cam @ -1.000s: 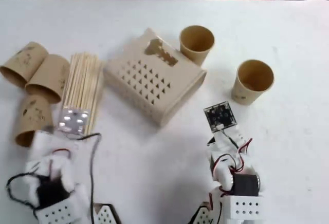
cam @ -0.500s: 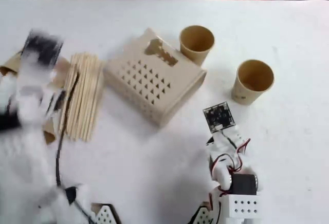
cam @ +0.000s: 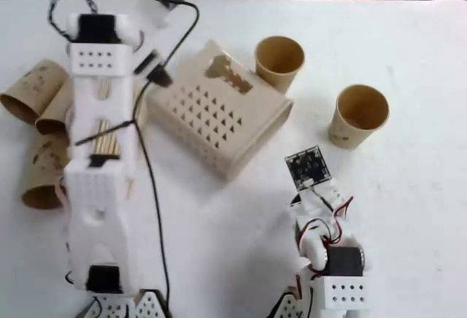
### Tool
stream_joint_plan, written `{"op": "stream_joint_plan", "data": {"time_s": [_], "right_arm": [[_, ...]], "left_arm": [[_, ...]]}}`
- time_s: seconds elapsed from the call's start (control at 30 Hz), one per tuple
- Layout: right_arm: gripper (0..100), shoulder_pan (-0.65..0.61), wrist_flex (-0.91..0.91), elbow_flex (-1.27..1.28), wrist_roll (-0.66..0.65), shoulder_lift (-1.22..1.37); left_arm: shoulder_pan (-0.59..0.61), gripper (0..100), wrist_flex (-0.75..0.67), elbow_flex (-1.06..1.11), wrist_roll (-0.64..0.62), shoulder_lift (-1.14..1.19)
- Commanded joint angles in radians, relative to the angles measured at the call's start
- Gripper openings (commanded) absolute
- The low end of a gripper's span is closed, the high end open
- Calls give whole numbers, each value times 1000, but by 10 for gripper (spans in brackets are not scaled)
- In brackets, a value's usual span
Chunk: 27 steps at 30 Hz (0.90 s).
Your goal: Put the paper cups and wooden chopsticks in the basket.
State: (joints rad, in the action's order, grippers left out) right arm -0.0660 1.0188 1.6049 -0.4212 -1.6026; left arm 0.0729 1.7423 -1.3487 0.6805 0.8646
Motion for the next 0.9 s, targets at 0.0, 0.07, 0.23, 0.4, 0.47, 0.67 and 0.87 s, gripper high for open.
{"op": "stream_joint_plan", "data": {"time_s": [0.0, 0.07, 0.23, 0.4, 0.47, 0.67, 0.87], "right_arm": [[45, -5, -50, 9, -11, -10], [45, -5, -67, 14, -11, -10], [45, -5, -67, 14, -11, -10], [45, -5, -67, 14, -11, -10], [45, -5, -67, 14, -11, -10], [45, -5, -62, 14, -11, -10], [45, -5, -62, 14, -11, -10]], "left_arm": [[-35, 331, -2, -327, -132, 183], [-48, 332, -43, -316, -166, 223], [-59, 332, -114, -304, -269, 223], [-128, 332, -97, -313, -278, 202], [-156, 332, -114, -311, -305, 213], [-127, 332, -279, -315, -446, 311], [-90, 329, -353, -311, -453, 407]]}}
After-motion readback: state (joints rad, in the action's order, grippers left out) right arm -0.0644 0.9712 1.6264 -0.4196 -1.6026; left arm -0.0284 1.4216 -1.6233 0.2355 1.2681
